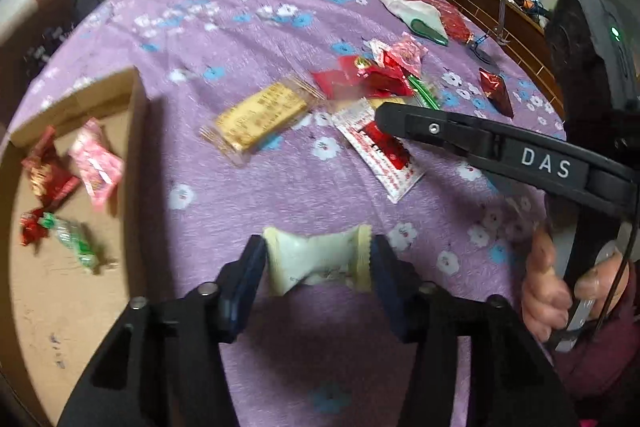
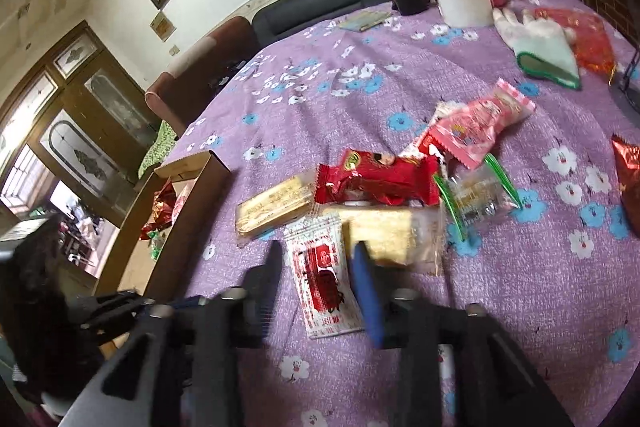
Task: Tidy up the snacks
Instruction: 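Grasp the white-green wrapped candy with the left tool while the right tool grasps the white-red strip packet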
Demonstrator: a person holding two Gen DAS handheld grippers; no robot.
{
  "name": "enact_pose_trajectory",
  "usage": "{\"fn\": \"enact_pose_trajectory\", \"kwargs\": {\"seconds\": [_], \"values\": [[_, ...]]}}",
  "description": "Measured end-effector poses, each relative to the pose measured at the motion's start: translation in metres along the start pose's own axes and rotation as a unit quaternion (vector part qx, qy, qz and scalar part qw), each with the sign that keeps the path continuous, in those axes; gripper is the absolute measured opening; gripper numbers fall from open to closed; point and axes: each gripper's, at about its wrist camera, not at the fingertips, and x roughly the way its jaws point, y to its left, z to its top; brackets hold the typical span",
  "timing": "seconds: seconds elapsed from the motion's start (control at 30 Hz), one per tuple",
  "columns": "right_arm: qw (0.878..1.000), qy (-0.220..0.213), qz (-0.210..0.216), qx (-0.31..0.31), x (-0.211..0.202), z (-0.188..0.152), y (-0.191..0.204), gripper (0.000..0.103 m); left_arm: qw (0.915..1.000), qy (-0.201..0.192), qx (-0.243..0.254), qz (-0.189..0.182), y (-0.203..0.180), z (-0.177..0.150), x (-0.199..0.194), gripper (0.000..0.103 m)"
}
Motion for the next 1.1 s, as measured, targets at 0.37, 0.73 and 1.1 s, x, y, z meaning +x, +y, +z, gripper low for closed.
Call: {"fn": "enact_pose_trajectory", "kwargs": {"seconds": [0.37,0.73,1.1], "values": [[0.986,0.043,-0.077,-0.141,0.036,-0.017,0.046,0.044,0.9981,-0.002,0.039,0.047,-0.017,-0.002,0.019,0.059],[0.997,0.01,-0.039,-0.065,0.008,-0.009,0.024,0.013,0.9995,-0.029,-0.01,0.002,-0.008,-0.01,0.0,0.008],[1.0,0.01,-0.01,-0.025,0.0,-0.009,0.016,0.012,0.9993,-0.032,0.01,0.017,-0.014,-0.012,-0.011,0.068]]}}
